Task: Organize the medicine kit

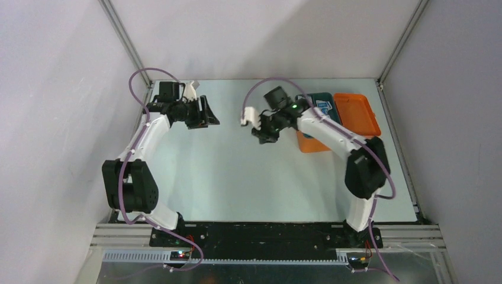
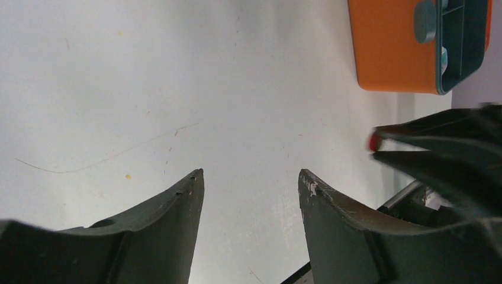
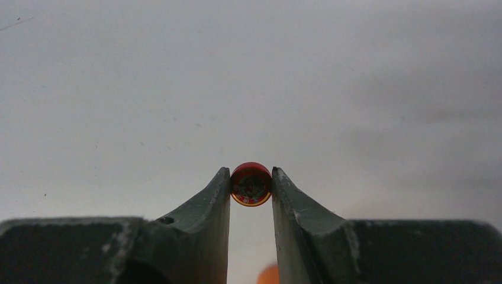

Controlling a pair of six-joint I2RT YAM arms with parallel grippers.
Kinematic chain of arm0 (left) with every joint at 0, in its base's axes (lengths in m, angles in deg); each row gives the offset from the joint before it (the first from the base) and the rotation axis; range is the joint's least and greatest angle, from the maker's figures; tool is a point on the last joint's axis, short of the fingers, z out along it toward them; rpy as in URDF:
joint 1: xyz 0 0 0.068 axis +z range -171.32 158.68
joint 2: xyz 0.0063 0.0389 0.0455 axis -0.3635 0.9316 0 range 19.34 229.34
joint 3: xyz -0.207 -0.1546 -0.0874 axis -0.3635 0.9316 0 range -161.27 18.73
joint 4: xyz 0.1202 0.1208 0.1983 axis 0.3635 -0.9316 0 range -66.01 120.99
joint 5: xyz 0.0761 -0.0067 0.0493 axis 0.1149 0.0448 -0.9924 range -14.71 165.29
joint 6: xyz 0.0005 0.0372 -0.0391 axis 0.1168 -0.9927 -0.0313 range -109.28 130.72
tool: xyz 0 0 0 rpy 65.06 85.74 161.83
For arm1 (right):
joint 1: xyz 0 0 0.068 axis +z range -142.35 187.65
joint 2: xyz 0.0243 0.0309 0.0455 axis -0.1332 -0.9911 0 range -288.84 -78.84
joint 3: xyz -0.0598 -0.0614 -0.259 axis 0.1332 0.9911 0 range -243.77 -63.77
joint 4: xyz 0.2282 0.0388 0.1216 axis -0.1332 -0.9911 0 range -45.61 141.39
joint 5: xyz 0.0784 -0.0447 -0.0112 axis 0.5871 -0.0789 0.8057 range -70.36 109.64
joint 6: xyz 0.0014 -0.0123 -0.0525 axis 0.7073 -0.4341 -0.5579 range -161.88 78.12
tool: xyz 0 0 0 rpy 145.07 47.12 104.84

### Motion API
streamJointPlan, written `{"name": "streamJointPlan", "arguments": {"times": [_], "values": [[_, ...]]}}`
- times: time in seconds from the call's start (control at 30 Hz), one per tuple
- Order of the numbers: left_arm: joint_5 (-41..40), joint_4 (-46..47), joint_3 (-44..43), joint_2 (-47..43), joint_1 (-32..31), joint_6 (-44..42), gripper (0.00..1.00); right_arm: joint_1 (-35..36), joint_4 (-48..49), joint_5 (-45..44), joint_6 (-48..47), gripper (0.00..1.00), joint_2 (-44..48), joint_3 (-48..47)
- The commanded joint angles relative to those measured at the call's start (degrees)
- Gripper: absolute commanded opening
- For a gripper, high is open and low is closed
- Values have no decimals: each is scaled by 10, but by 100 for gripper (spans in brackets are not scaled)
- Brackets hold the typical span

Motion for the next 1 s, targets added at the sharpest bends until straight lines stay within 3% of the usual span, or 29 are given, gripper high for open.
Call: {"name": "streamJointPlan", "arguments": {"times": [0.0, 0.27, 0.4, 0.73, 0.87, 0.97], "values": [[-15, -1, -47, 0, 2, -27, 65, -56, -7, 10, 95, 24, 89, 7], [-52, -20, -84, 39, -15, -60, 65, -245, -27, 39, 266, 25, 123, 3], [-56, -44, -101, 61, -28, -62, 65, -315, -26, 71, 309, 28, 110, 9], [-65, -75, -126, 77, -35, -83, 66, -336, -13, 69, 333, 30, 91, 10], [-69, -75, -128, 77, -37, -84, 66, -336, 10, -5, 416, 48, 101, 32], [-71, -74, -135, 81, -37, -83, 66, -350, 19, -23, 476, 68, 122, 37]]}}
